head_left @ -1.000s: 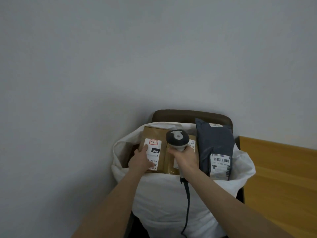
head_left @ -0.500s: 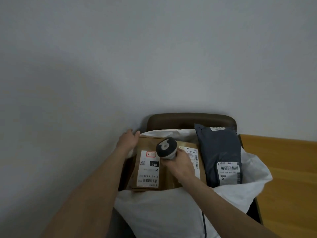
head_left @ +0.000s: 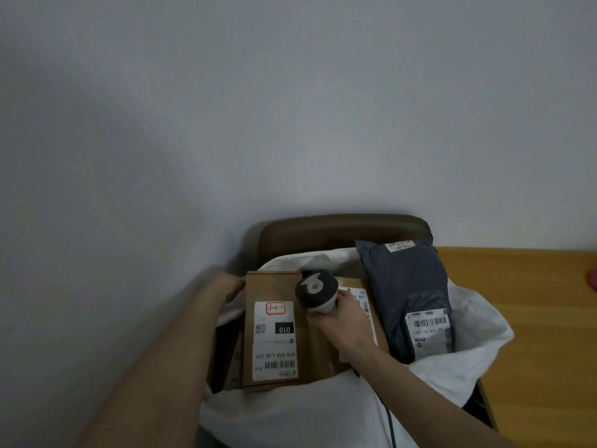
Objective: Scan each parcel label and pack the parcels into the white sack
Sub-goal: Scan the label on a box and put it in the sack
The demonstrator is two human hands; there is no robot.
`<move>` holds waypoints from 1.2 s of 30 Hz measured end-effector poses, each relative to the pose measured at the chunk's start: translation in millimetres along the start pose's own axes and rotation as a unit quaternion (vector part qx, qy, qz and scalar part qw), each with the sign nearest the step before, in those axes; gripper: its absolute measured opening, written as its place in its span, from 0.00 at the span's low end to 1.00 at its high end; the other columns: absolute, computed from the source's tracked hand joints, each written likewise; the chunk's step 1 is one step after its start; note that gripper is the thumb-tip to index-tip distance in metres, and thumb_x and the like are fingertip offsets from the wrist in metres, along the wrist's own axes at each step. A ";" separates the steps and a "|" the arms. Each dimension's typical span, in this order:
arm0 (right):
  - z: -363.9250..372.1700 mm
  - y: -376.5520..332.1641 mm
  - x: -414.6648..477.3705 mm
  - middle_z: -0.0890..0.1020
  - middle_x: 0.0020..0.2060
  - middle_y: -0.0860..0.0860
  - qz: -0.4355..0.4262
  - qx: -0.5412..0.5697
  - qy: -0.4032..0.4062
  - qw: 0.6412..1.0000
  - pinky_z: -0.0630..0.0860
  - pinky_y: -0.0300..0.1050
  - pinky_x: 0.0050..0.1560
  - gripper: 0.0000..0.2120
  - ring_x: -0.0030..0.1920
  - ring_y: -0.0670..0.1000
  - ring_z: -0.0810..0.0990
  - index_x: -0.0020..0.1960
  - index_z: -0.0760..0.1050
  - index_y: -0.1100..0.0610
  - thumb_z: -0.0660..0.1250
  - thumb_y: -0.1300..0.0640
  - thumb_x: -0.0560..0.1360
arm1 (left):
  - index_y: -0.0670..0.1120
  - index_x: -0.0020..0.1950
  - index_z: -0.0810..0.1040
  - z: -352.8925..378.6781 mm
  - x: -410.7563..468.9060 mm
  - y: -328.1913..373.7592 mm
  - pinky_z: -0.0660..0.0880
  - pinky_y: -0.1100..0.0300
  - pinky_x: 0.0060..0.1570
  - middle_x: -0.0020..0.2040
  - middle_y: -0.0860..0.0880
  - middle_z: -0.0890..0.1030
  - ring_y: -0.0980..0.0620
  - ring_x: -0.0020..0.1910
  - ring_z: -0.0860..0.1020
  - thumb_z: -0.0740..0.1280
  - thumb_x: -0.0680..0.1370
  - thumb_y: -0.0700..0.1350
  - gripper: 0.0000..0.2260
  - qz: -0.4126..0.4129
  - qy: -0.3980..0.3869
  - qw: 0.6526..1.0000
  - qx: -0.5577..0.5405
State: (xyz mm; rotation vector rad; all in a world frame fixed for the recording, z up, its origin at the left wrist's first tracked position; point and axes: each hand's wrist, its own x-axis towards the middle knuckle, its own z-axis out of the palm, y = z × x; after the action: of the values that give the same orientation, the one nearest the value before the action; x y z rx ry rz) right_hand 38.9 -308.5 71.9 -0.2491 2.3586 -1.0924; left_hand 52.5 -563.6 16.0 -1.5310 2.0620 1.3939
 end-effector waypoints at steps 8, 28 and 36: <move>-0.8 0.6 5.7 0.75 0.39 0.43 0.004 0.003 0.008 1.000 0.67 0.35 0.38 0.12 0.40 0.41 0.73 0.46 0.70 0.48 0.73 0.52 0.71 | 0.35 0.49 0.79 -2.0 5.4 -15.3 0.73 0.54 0.40 0.52 0.33 0.77 0.43 0.42 0.76 0.59 0.80 0.38 0.10 0.049 -0.044 0.989 0.135; -15.7 -2.8 15.8 0.81 0.52 0.50 0.005 0.013 -0.004 1.000 0.76 0.49 0.55 0.18 0.54 0.51 0.78 0.56 0.74 0.52 0.75 0.52 0.69 | 0.44 0.50 0.82 -28.7 -43.7 30.6 0.73 0.56 0.50 0.52 0.41 0.82 0.42 0.54 0.78 0.63 0.79 0.44 0.08 0.230 0.100 0.968 -0.002; -6.3 -2.8 12.9 0.80 0.52 0.50 0.005 0.036 -0.037 0.999 0.75 0.49 0.56 0.21 0.55 0.52 0.78 0.60 0.74 0.54 0.75 0.55 0.69 | 0.39 0.62 0.74 -23.2 -33.6 -49.5 0.76 0.53 0.48 0.54 0.37 0.78 0.41 0.49 0.78 0.63 0.80 0.52 0.18 -0.023 -0.035 0.999 0.022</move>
State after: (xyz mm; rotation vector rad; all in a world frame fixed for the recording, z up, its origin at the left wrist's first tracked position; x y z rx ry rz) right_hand 24.5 -311.0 72.5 -0.2477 2.2493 -1.1411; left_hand 116.3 -561.0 22.7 -1.4826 1.9902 1.3555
